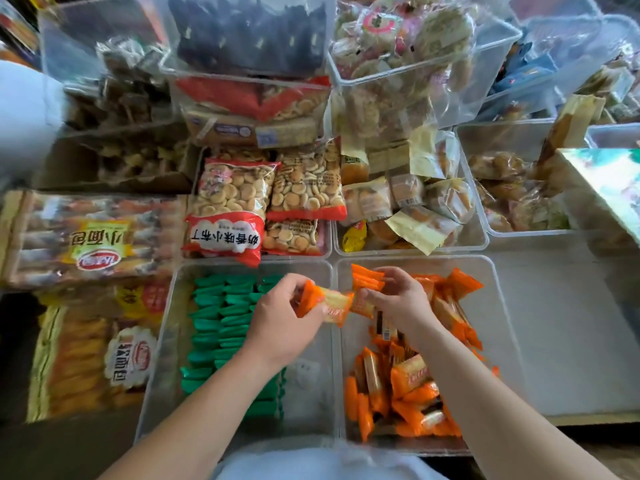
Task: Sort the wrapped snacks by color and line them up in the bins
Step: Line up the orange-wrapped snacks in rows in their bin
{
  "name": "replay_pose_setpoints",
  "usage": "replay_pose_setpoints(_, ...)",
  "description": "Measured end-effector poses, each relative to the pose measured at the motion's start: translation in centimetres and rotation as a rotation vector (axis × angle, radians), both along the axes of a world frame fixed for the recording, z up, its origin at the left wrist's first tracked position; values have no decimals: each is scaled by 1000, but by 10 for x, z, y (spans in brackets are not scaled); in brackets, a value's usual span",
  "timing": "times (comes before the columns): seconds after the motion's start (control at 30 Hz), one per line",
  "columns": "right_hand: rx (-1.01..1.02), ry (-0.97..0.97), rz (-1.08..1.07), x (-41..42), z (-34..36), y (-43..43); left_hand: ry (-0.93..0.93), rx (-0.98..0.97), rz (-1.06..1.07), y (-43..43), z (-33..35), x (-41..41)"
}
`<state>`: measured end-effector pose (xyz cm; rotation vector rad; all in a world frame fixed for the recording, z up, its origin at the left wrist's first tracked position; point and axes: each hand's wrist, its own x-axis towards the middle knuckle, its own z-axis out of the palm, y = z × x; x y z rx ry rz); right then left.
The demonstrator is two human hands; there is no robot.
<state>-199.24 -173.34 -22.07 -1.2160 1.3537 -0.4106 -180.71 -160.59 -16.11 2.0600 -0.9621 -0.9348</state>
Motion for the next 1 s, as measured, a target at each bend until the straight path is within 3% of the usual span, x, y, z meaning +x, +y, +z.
replay_pose_setpoints(0.23,48,61,-14,17,-45,-3,86,-6,-16,-1,-6,11)
replay_pose_setpoints(0.53,-61,158,-137,11,-37,-5,72,-88,-67,-26,1,6)
replay_pose_setpoints(0.67,-114,47,-142,3,9,-7,45,-61,-171,-36,-3,-3)
replay_pose_setpoints(0.8,-105,-171,172,-13,57,2,37,-41,-248,-45,-11,-16)
replay_pose_setpoints(0.9,-265,39,303,-15,52,4,46,-34,-275,-49,-13,-22)
replay_pose_setpoints(1.0,-345,214,300,-15,30,-2,52,-32,-227,-45,-14,-21)
